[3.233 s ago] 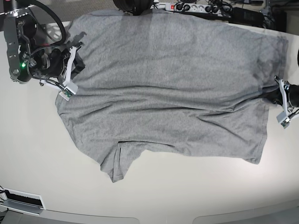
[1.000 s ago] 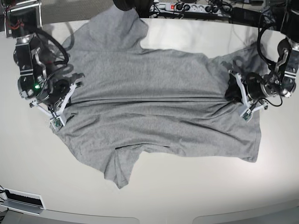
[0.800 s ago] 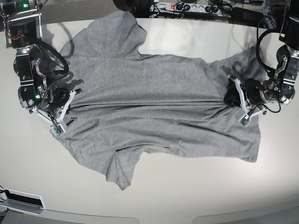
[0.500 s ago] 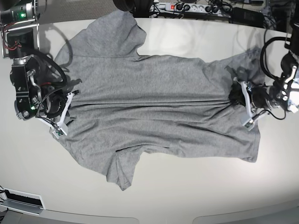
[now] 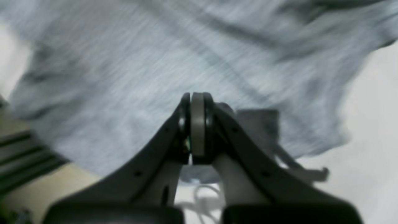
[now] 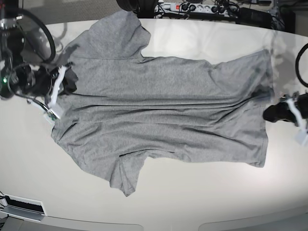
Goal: Layout the t-shirt on the table in an organized manner, then fold the t-shirt properly
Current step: 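Lift the shirt's collar edge with both grippers and pull it away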
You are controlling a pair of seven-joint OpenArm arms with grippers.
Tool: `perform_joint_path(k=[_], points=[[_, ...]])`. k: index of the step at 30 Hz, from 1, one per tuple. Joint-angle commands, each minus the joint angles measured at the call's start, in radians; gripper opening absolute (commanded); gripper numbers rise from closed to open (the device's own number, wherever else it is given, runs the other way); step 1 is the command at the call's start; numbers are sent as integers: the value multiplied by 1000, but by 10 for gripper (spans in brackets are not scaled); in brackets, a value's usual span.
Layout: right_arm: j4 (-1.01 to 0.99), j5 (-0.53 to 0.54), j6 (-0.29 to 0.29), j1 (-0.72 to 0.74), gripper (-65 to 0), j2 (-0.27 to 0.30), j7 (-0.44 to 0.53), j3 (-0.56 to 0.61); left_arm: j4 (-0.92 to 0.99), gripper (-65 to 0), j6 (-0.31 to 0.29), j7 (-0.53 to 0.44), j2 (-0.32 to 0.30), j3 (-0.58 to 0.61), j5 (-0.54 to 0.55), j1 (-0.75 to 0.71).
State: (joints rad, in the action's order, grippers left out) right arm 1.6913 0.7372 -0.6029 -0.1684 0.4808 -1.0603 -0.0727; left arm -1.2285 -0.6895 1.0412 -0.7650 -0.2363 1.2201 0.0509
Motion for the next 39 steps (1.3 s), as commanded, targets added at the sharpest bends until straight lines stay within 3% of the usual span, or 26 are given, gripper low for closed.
perform_joint_path(k=[1, 5, 12, 13, 16, 18, 19, 22, 24, 30, 35, 37, 39], points=[[36, 27, 10, -12, -650, 15, 18, -47, -11, -650, -9, 13, -14, -69, 47, -18], [68, 117, 26, -130, -650, -38, 10, -211, -10, -650, -9, 77, 29, -301, 119, -151], [68, 160, -61, -257, -650, -191, -33, -432, -10, -650, -9, 78, 93, -514, 153, -343], [67, 148, -57, -267, -594, -207, -32, -442, -10, -650, -9, 78, 100, -523, 154, -362], [57, 67, -6, -284, -318, -237, 15, -446, -10, -650, -9, 65, 117, -525, 153, -406], [27, 22, 22, -289, -225, -238, 72, -444, -10, -650, -9, 59, 137, -525, 145, -420], [3, 3, 36, -288, -224, -237, 90, -444, -10, -640, -9, 59, 149, -525, 129, -420], [-79, 8, 44, -272, -226, -237, 107, -444, -10, -486, -9, 50, 180, -525, 92, -419], [-136, 46, 29, -259, -226, -237, 107, -444, -10, -428, -9, 47, 194, -525, 93, -419], [-287, 168, -76, -207, -226, -237, 89, -444, -10, -423, -9, 47, 200, -525, 90, -420], [-414, 202, -95, -156, -237, -237, 69, -444, -10, -423, -9, 30, 200, -525, 68, -420], [-452, 203, -95, -138, -283, -237, 54, -444, -10, -423, -9, 29, 201, -525, 68, -420], [-460, 203, -95, -127, -368, -237, 19, -444, -10, -423, -9, 29, 203, -525, 68, -419]])
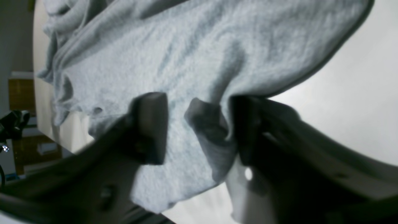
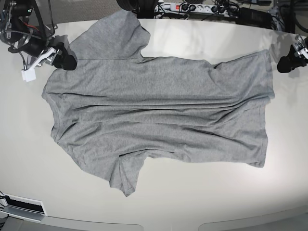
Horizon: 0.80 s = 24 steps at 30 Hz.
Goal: Layout the t-shirt on the table in an organized manner, then fold the t-shirt properly
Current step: 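Lift the shirt's collar edge with both grippers and pull it away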
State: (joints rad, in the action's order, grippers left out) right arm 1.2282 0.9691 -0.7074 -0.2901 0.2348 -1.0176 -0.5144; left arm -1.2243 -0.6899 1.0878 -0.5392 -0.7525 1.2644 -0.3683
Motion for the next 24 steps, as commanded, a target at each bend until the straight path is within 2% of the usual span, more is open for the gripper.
perform_joint_path(k=[1, 2, 4, 5, 9, 15, 18, 24], points=[[3, -29, 9, 1, -425, 10, -40, -3, -14, -423, -8, -17, -19, -9, 18, 0], [3, -29, 9, 5, -492, 12, -55, -3, -14, -423, -8, -17, -14, -9, 8, 0], [3, -26, 9, 7, -625, 15, -69, -3, -14, -423, 34, -39, 5, -9, -51, -1], [3, -25, 9, 7, -650, 15, -69, -3, -12, -423, 57, -62, 16, -9, -87, -1], [3, -21, 9, 7, -650, 15, -83, -3, -8, -423, 114, -140, 60, -9, -177, 0], [3, -14, 9, 7, -650, 16, -103, -3, -8, -423, 119, -232, 88, -9, -263, 0], [3, -5, 9, 7, -650, 18, -104, -3, 5, -423, 144, -241, 90, -9, -275, 14], [3, 11, 9, 7, -650, 18, -115, -3, 93, -423, 143, -237, 90, -7, -296, 66]])
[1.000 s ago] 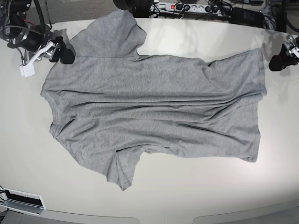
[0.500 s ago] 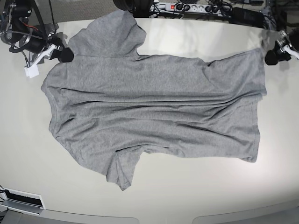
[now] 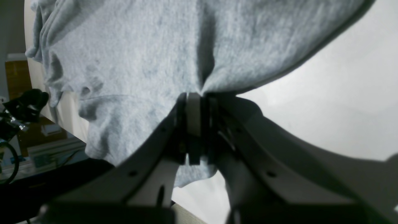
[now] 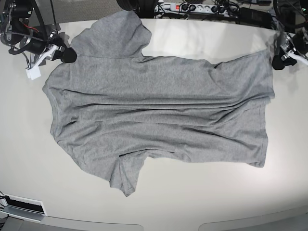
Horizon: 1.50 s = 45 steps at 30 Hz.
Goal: Layout the t-shirt on the table in an organized manner, then fold the t-shirt properly
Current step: 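Lift the shirt's collar edge with both grippers and pull it away, then fold the held collar edge over onto the shirt body with both grippers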
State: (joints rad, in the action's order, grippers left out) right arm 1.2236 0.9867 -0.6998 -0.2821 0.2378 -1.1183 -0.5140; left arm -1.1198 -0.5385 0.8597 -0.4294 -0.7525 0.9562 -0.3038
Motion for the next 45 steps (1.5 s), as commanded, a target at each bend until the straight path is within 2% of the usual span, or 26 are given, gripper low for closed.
perform_joint_path(k=[1, 4, 13, 14, 16, 17, 22, 26, 31, 34, 39, 45], points=[[8, -6, 2, -1, -650, 15, -17, -3, 4, -423, -10, 3, -20, -3, 17, 7], [8, 13, 2, 0, -650, 15, -27, -3, 34, -423, -39, 24, -20, 44, 33, 11], [8, 12, 2, -1, -650, 15, -31, -3, 45, -433, -36, 23, -19, 200, 43, 29], [8, 12, 2, -1, -650, 15, -34, -3, 45, -472, -32, 26, -19, 203, 43, 34], [14, 13, 2, 0, -650, 15, -49, -3, 45, -625, -5, 32, -20, 201, 43, 45], [24, 13, 2, -1, -650, 15, -58, -3, 45, -650, 6, 40, -23, 200, 43, 50], [152, 48, 2, -27, -650, 53, -84, -3, 24, -650, 2, 123, -51, 201, 82, 60], [264, 61, 2, -64, -650, 112, -92, -3, -6, -650, -77, 216, -104, 201, 176, 60], [315, 65, 2, -92, -650, 166, -109, -3, -71, -650, -156, 275, -173, 201, 284, 27], [315, 91, 2, -101, -650, 181, -138, -3, -114, -650, -160, 279, -211, 201, 307, -13], [315, 237, 2, -126, -650, 181, -241, -3, -205, -650, -160, 361, -242, 201, 431, -98], [315, 254, 2, -161, -650, 180, -248, -3, -364, -650, -160, 372, -241, 200, 439, -209]])
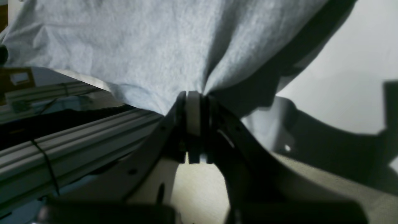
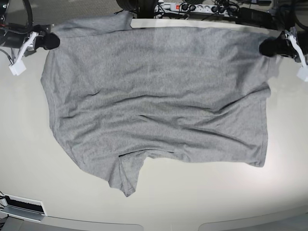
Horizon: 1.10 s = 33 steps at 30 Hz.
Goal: Layout the t-shirt on the table in an organized manner, then fold the t-shirt properly
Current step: 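Fold the held collar edge over onto the shirt body with both grippers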
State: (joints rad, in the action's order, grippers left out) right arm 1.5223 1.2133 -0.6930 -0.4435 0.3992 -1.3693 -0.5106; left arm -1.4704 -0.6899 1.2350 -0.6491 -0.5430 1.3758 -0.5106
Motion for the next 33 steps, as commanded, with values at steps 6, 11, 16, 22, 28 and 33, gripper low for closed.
perform_joint_path(k=[6, 11, 16, 22, 28, 33], points=[[120, 46, -5, -43, -650, 19, 6, -6, -114, -650, -8, -24, -31, -9, -48, -44], [243, -45, -5, -47, -650, 20, 14, -6, -120, -650, -8, -43, -64, -9, -90, -45], [257, -53, -5, -47, -650, 35, 13, -6, -120, -650, -8, -54, -85, -9, -106, -46], [267, -58, -5, -126, -650, 84, 27, -6, -141, -650, -8, -52, -94, -9, -84, -86], [340, -59, -5, -199, -650, 86, 42, -7, -257, -650, -8, -52, -129, -9, -86, -182], [352, -63, -5, -206, -650, 86, 40, -7, -276, -650, -8, -48, -156, -14, -134, -228]])
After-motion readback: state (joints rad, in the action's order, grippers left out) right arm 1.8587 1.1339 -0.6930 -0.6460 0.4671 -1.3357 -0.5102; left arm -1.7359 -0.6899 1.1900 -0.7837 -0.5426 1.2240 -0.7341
